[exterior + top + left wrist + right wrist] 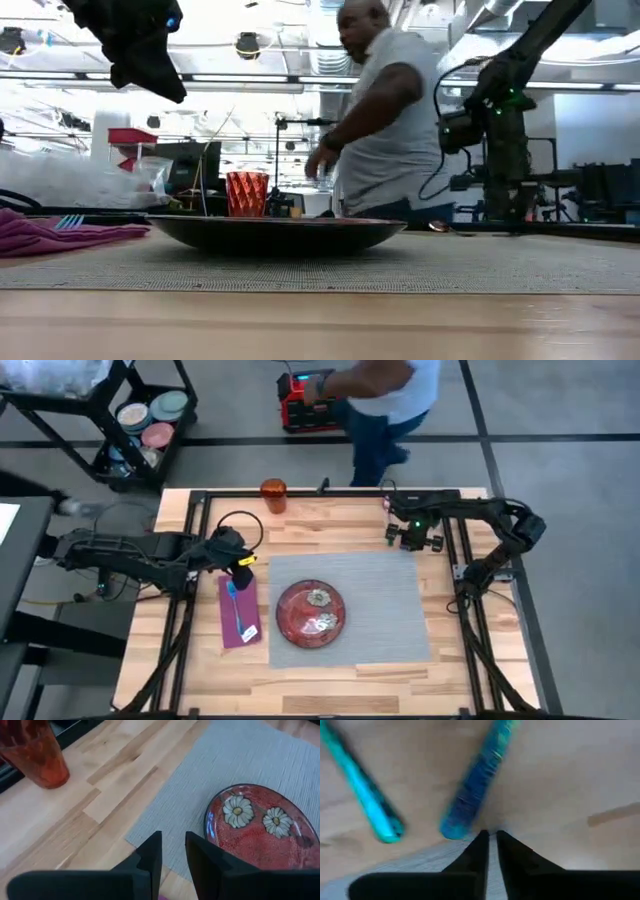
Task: Set table place
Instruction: Adjust the gray placemat, then put the blue table knife on the gray placemat to the right of the red plate
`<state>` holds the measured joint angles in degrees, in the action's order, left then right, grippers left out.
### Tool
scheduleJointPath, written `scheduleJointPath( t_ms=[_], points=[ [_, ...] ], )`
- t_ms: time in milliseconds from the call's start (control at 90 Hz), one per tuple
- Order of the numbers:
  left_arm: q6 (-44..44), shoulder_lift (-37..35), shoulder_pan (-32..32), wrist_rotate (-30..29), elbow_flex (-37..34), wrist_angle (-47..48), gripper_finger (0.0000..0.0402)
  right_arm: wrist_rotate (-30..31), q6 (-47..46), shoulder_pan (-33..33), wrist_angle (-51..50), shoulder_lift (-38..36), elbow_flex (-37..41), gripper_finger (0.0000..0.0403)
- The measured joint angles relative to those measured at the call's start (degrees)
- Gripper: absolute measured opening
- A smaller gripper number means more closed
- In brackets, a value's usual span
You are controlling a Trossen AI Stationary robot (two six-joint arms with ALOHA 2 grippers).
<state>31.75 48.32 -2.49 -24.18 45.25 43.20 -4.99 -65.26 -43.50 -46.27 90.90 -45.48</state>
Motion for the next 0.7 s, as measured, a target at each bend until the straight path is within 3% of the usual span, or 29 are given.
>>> scheduleJointPath(
  t_ms=[256, 533, 622, 700],
  points=[
    [2.36, 0.04, 3.86, -0.06, 0.00, -4.24, 0.0068, -1.87, 2.17, -5.91, 7.51, -0.05, -0.17, 0.0109],
    [2.71, 0.06, 4.65, -0.07, 0.00, -3.04, 0.0068, -10.95, 7.69, -8.32, 7.40, -1.97, -0.11, 0.0113],
    [3.16, 0.04, 4.64, -0.07, 0.00, -2.68, 0.0068, -10.65, 9.89, -10.17, 9.03, -5.28, -1.02, 0.0113],
    [3.24, 0.06, 4.65, -0.07, 0.00, -2.62, 0.0068, -6.43, 11.18, -12.54, 6.91, -8.10, -3.15, 0.0111]
  ],
)
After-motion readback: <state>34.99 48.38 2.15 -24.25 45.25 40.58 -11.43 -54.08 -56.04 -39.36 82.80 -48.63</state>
